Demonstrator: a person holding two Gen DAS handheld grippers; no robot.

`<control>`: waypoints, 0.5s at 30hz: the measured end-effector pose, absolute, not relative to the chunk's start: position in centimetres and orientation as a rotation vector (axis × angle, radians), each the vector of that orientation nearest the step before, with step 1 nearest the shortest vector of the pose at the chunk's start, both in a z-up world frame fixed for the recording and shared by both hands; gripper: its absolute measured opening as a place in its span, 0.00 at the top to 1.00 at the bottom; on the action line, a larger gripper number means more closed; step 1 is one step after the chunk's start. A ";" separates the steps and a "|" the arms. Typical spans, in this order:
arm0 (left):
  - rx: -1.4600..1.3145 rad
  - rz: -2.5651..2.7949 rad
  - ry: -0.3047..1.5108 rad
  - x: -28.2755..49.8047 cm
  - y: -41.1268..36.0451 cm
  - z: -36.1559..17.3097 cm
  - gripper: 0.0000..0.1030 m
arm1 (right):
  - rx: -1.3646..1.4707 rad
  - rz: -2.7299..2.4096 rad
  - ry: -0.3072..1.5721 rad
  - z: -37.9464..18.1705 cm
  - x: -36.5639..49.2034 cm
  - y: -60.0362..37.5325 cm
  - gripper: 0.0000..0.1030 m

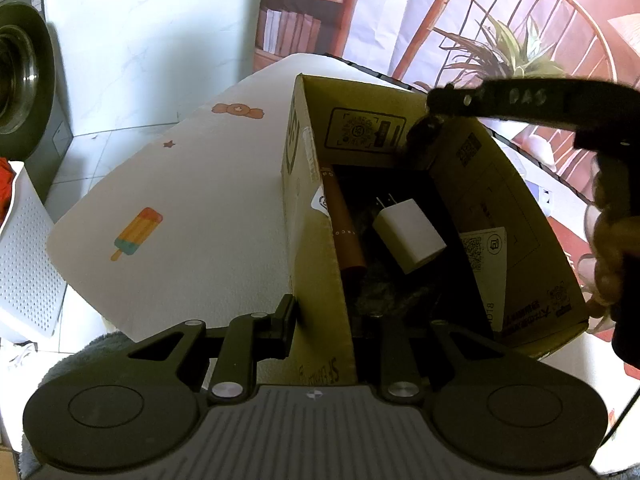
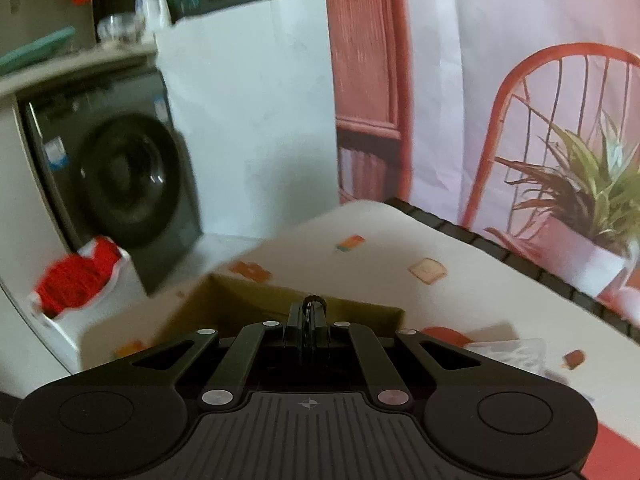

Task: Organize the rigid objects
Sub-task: 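Carry the keychain over the box and release it inside with the right gripper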

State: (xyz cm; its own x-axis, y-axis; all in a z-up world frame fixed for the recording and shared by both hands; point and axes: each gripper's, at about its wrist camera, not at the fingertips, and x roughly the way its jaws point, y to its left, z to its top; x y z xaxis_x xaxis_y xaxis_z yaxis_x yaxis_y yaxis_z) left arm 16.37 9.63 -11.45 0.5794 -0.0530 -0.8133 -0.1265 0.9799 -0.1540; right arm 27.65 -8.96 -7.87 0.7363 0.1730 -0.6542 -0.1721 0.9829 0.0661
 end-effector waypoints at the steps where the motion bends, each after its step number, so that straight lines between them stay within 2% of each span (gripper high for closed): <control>1: -0.202 0.043 0.953 16.5 9.7 -11.4 0.76 | -0.002 0.183 0.730 -8.0 27.7 -8.9 0.97; 15: -0.202 0.041 0.950 16.7 9.9 -11.6 0.76 | 0.009 0.160 0.857 -8.7 25.0 -9.3 0.96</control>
